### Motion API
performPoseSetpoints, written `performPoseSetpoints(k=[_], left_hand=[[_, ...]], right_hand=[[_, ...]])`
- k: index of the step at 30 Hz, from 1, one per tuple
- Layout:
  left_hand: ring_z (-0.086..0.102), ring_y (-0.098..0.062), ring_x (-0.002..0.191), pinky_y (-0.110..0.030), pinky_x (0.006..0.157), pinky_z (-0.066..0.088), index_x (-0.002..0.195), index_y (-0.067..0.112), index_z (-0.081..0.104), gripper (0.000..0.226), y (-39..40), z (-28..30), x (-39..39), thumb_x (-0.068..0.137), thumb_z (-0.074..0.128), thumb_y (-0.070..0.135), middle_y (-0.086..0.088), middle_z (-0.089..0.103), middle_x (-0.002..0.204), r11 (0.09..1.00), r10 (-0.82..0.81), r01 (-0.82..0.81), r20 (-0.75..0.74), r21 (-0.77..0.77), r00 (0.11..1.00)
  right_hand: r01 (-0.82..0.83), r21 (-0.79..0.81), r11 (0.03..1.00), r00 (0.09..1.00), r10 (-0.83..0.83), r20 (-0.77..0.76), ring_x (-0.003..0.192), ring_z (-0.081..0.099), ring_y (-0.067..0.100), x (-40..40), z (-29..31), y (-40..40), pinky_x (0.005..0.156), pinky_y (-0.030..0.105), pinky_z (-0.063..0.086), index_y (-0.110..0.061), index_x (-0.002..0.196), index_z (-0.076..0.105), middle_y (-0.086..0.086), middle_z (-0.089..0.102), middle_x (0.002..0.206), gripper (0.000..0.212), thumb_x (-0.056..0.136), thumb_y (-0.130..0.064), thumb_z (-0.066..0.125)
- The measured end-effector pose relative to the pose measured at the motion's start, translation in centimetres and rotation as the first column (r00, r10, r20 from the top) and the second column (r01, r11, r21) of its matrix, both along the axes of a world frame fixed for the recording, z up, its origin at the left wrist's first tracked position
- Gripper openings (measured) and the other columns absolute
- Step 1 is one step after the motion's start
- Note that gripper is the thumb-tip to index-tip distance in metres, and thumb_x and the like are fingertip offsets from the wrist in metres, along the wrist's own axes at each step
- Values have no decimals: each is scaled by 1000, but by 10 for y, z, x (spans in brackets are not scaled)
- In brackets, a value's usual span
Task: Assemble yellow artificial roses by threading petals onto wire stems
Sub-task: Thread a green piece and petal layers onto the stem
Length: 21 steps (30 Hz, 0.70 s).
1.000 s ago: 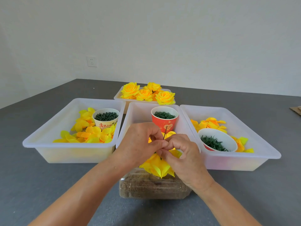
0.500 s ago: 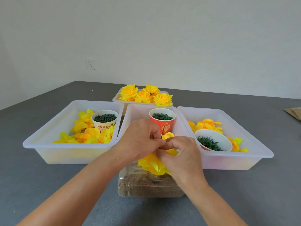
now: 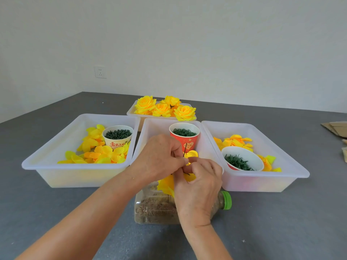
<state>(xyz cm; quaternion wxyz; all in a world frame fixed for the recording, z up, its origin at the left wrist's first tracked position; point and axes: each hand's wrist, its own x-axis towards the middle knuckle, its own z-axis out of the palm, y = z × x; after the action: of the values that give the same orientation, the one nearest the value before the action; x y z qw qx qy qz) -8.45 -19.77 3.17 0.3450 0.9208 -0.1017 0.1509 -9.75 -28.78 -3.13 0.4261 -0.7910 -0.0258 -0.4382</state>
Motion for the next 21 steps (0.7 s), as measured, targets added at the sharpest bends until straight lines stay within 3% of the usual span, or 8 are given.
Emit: performPoseSetpoints(k=[8, 11, 13, 15, 18, 21], left_hand=[[58, -13, 75, -32, 75, 49, 54, 21, 56, 27, 2, -1, 1, 76, 73, 17, 2, 62, 71, 1000, -12, 12, 10, -2, 1000], [59, -13, 77, -34, 76, 49, 54, 25, 55, 29, 2, -3, 1, 76, 72, 19, 1, 64, 72, 1000, -8, 8, 15, -6, 1000], [59, -14, 77, -34, 75, 48, 54, 25, 55, 28, 2, -4, 2, 76, 72, 19, 1, 64, 73, 1000, -7, 7, 20, -11, 1000], [59, -14, 79, -32, 75, 48, 55, 24, 56, 27, 2, -5, 2, 76, 72, 19, 2, 64, 73, 1000, -5, 5, 22, -15, 1000], [60, -14, 79, -29, 73, 45, 57, 21, 58, 25, 2, -7, 1, 76, 73, 17, 4, 64, 70, 1000, -11, 12, 34, -26, 999], [59, -12, 75, -26, 71, 44, 57, 20, 58, 24, 2, -7, 2, 76, 73, 17, 4, 64, 68, 999, -12, 14, 45, -33, 999]], right_hand=[[-54, 82, 995, 993, 45, 111, 88, 62, 32, 5, -15, 5, 72, 53, 50, -7, 56, 59, -2, 70, 82, 26, 60, 0, 84], [-83, 123, 989, 986, 64, 156, 87, 64, 34, 5, -15, 7, 73, 56, 51, -6, 65, 66, -26, 53, 90, 18, 62, 0, 83], [-104, 127, 986, 981, 80, 177, 87, 64, 34, 5, -15, 8, 74, 55, 51, -5, 69, 69, -32, 45, 94, 10, 66, -6, 78], [-97, 125, 987, 982, 75, 174, 89, 64, 34, 4, -18, 7, 75, 54, 51, -4, 70, 70, -28, 49, 95, 8, 68, -11, 72], [-87, 140, 986, 989, 69, 133, 92, 63, 35, 7, -26, 6, 78, 50, 50, -5, 76, 72, 1, 64, 98, 10, 72, -15, 71], [-73, 101, 992, 987, 58, 147, 91, 64, 33, 6, -24, 6, 79, 41, 47, -8, 77, 73, -6, 60, 95, 10, 71, -16, 70]])
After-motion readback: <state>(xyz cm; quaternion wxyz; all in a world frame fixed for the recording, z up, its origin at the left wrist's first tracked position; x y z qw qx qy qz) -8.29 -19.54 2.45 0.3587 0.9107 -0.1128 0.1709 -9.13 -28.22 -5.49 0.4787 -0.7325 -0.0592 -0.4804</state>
